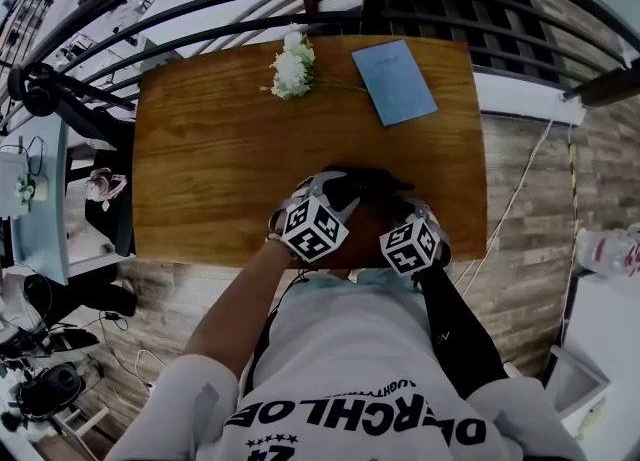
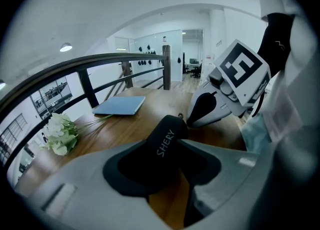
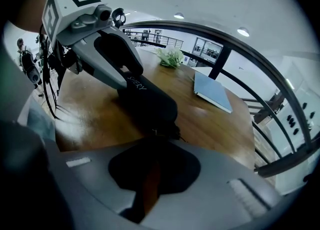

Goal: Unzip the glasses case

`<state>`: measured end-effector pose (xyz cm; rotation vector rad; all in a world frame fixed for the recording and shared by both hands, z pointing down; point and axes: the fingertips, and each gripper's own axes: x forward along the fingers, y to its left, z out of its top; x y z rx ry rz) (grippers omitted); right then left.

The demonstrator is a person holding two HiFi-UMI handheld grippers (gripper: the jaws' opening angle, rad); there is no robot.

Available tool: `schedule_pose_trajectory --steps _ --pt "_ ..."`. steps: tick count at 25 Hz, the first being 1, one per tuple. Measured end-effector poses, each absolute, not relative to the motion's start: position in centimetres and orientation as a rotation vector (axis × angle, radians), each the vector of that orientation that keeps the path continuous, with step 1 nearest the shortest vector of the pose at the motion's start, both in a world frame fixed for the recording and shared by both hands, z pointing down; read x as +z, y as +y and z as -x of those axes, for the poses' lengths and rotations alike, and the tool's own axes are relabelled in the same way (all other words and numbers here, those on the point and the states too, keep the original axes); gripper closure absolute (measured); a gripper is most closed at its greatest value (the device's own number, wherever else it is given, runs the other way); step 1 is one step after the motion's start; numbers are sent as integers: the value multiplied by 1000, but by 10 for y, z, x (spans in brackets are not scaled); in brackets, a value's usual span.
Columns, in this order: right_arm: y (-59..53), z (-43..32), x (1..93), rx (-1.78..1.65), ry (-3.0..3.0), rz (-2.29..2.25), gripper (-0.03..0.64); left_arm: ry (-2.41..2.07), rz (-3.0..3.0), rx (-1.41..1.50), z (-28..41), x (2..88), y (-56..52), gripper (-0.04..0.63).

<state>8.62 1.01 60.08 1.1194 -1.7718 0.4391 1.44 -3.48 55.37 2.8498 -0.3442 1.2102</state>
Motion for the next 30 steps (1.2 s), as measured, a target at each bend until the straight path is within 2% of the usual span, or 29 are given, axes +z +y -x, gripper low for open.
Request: schedule_pose_trajectory --steps 19,20,23,30 --pt "1 -100 595 443 -1771 -1143 586 -440 -2815 1208 -11 548 -34 419" --pt "1 -99 594 448 -1774 -1140 586 -472 -2790 1200 -7 543 -33 423" --pt "4 -97 593 466 -1782 -1136 586 -523 -2699 1109 1 536 -17 510" --pt "15 -85 595 502 -1820 -1082 586 -504 -2515 1018 8 563 13 525"
